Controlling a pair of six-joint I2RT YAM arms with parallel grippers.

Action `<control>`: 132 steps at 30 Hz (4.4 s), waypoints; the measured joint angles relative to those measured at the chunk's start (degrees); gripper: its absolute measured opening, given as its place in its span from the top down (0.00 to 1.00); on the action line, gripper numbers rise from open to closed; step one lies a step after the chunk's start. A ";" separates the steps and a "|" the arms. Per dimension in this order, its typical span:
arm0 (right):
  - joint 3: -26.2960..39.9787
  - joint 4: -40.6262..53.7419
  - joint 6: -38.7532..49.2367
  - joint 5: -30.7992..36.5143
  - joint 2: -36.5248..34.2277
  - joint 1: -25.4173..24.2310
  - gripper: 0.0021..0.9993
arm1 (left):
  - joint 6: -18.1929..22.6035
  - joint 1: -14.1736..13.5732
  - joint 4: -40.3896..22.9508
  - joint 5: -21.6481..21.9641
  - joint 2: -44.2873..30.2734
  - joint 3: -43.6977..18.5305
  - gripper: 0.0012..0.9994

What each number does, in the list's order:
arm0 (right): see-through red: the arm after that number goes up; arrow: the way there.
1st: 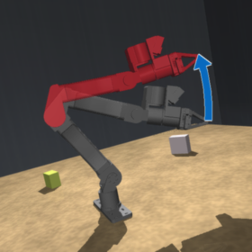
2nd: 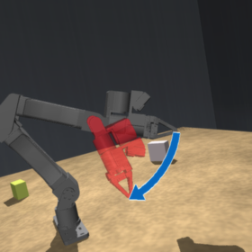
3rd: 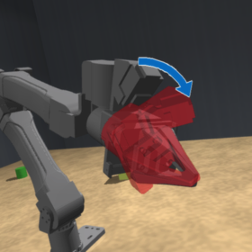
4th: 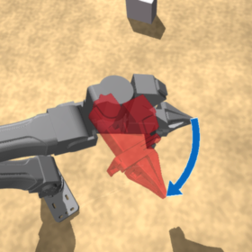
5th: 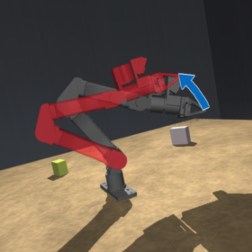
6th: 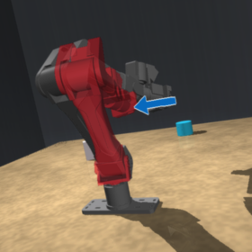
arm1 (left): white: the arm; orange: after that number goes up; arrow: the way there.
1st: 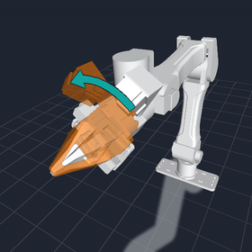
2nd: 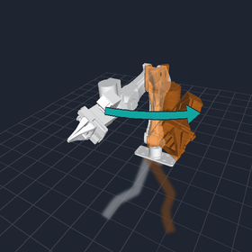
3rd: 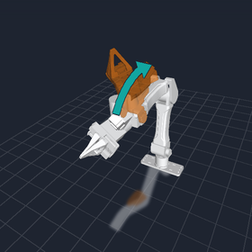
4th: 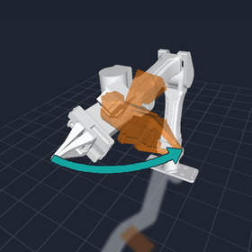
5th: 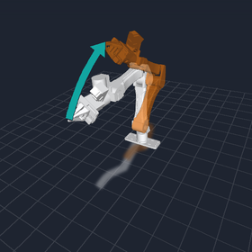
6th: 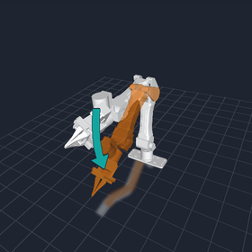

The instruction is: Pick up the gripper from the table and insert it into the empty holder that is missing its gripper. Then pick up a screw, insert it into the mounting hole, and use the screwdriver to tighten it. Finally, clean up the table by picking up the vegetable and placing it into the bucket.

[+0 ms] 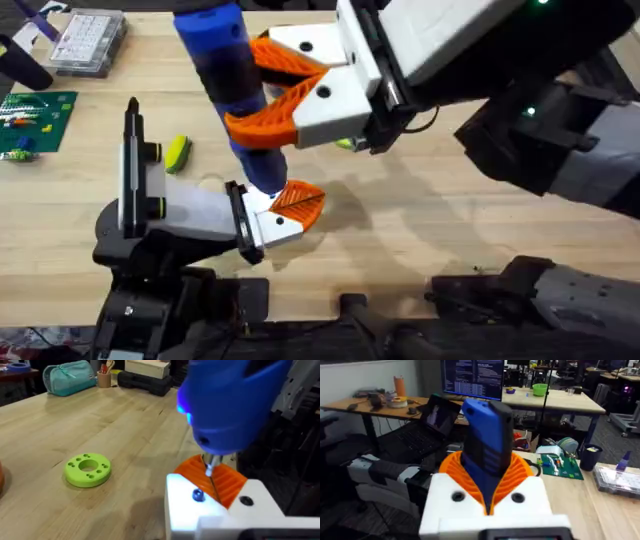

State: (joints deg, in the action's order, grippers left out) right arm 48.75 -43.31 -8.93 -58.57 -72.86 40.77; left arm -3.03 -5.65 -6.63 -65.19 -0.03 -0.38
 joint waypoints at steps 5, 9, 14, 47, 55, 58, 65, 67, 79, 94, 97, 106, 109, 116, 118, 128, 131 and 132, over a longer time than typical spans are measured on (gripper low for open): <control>-0.31 0.02 0.22 0.00 0.00 0.00 0.98 | 0.02 0.00 0.00 0.00 0.00 0.00 0.98; -0.37 0.00 0.39 0.00 0.00 0.00 0.98 | 0.02 0.00 0.00 0.00 0.00 0.00 0.98; -0.46 -0.60 0.46 0.00 0.00 0.32 0.98 | 0.02 0.00 0.00 0.00 0.00 0.00 0.98; -0.50 -0.85 2.64 0.00 -0.02 1.11 0.98 | 0.02 0.00 0.00 0.00 0.00 0.00 0.98; -0.53 -0.81 2.99 0.00 -0.66 1.11 0.98 | 0.02 0.00 0.00 0.00 0.00 0.00 0.98; -0.53 -0.59 3.00 0.00 -0.68 1.11 0.98 | 0.02 0.00 0.00 0.00 0.00 0.00 0.98; -0.53 -0.63 3.00 -0.01 -0.85 1.11 0.98 | 0.02 0.00 0.00 0.00 0.00 0.00 0.98; -0.53 -0.67 3.01 0.00 -1.19 1.11 0.98 | 0.01 0.00 0.00 0.00 0.00 0.00 0.98; -0.53 -0.77 3.00 0.00 -1.79 1.32 0.98 | 0.02 0.00 0.00 0.00 0.00 0.00 0.98; -0.55 -0.76 3.01 0.02 -1.79 1.81 0.98 | 0.02 0.00 0.00 0.00 0.00 0.00 0.98; -0.55 -0.76 3.01 0.02 -1.79 1.81 0.98 | 0.02 0.00 0.00 -0.01 0.00 0.00 0.98; -0.55 -0.76 3.24 0.02 -1.79 1.81 0.98 | 0.02 0.00 0.00 0.00 -0.01 0.00 0.98; -0.55 -0.76 3.27 0.02 -1.79 1.81 0.98 | 0.02 0.00 0.00 0.00 0.00 0.00 0.98; -0.57 -0.76 3.39 0.02 -1.79 1.81 0.98 | 0.01 0.00 0.00 0.00 0.00 0.00 0.98; -0.57 -0.76 3.40 0.02 -1.79 1.81 0.98 | 0.02 0.00 0.00 0.00 0.00 0.00 0.98; -0.66 -0.76 3.48 0.01 -1.79 1.81 0.98 | 0.02 0.00 0.00 -0.01 0.00 0.00 0.98; -0.68 -0.76 3.61 0.02 -1.79 1.81 0.98 | 0.02 0.00 0.00 0.00 0.00 0.00 0.98; -0.68 -0.76 3.64 0.02 -1.79 1.81 0.98 | 0.02 0.00 0.00 0.00 0.00 0.00 0.98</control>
State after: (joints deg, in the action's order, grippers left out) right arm 48.07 -44.07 -5.29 -58.54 -74.65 42.59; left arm -3.01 -5.65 -6.63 -65.19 -0.03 -0.38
